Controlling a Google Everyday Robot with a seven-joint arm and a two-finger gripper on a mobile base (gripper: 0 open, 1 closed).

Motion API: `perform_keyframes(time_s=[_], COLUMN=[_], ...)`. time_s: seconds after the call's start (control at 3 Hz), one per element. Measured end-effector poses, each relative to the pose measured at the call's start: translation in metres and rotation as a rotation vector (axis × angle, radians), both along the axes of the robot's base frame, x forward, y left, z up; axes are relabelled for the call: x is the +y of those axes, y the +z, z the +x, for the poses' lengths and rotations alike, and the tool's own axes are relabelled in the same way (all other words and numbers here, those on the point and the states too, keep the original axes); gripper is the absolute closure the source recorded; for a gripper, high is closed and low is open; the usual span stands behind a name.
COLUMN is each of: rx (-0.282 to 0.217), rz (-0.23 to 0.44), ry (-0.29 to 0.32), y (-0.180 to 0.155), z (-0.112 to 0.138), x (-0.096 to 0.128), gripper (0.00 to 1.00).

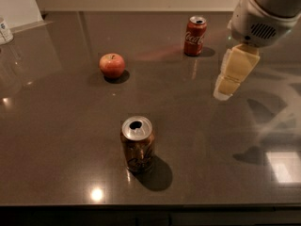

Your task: Move coke can near orange can

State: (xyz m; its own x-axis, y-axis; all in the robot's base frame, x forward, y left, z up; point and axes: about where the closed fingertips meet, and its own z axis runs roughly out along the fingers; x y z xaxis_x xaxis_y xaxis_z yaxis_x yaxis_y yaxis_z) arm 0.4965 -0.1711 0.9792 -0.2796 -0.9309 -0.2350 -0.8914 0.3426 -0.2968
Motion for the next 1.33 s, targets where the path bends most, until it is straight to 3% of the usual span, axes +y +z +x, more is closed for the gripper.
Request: perform_keyframes(time_s=[0.33,0.67,1.0,1.33], rx=[-0.059,-0.127,-0.186,-0.212], rz=[0.081,0.173,0.253,0.329], ry=[-0.118,-0.229,-0.303,-0.342], y=[-0.005,-0.011,-0.013,-0.022], z=[0.045,0.090,0.130,0.164], x=[0.012,0.004,-0.012,-0.023], gripper=[0.00,0.00,0.00,0.00])
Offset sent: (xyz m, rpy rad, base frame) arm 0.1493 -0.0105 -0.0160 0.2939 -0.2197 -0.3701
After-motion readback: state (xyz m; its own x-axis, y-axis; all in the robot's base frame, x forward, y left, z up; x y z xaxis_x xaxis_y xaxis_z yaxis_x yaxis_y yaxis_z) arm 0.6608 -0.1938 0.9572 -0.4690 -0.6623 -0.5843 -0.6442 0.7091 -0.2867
